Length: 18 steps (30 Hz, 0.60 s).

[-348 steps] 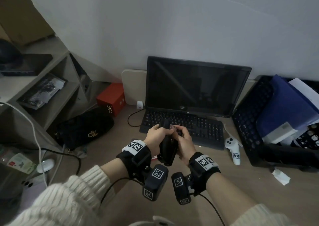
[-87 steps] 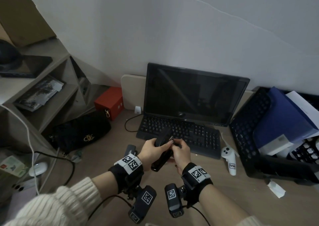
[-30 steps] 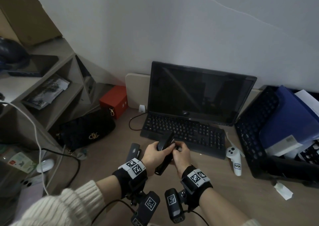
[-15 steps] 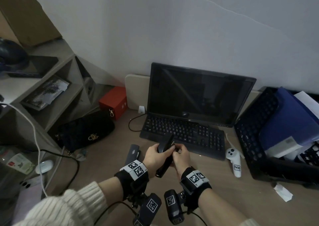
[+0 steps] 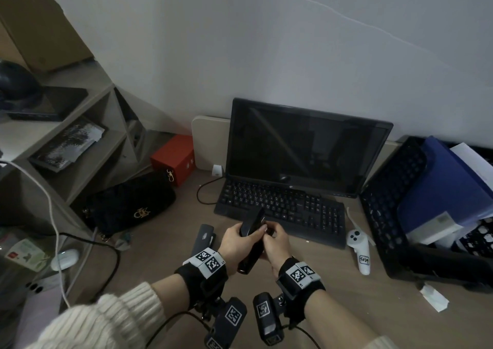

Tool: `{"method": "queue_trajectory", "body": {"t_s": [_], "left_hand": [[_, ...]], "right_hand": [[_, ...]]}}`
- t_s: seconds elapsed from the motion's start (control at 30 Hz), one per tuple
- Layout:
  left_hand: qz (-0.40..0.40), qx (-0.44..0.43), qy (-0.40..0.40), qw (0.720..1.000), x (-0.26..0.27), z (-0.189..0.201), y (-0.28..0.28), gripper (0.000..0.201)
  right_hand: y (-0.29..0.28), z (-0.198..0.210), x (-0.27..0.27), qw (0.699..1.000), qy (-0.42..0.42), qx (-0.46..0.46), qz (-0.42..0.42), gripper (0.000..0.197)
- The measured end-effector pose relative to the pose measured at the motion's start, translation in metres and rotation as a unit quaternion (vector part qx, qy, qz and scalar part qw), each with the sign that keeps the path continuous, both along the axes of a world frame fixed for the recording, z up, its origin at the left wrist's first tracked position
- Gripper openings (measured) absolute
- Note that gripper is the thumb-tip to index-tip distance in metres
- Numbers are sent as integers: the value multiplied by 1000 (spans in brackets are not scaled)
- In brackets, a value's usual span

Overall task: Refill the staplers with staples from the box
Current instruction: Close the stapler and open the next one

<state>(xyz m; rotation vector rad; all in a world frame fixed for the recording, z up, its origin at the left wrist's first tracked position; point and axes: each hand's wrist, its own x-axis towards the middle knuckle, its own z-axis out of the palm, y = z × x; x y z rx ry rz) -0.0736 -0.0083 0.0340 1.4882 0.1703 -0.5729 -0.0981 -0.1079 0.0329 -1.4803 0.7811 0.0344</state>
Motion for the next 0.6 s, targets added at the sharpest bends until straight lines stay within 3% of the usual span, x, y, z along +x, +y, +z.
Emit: {"method": "queue_trajectory", "body": {"t_s": [0.43, 0.6], "left_hand": [[8, -36, 40, 999, 4, 14, 3, 35], [23, -57, 71, 996, 6, 21, 1, 23]], "right_hand": [[-15, 22, 11, 998, 5, 29, 59, 19], [-13, 13, 12, 985, -5, -125, 121, 17]]}}
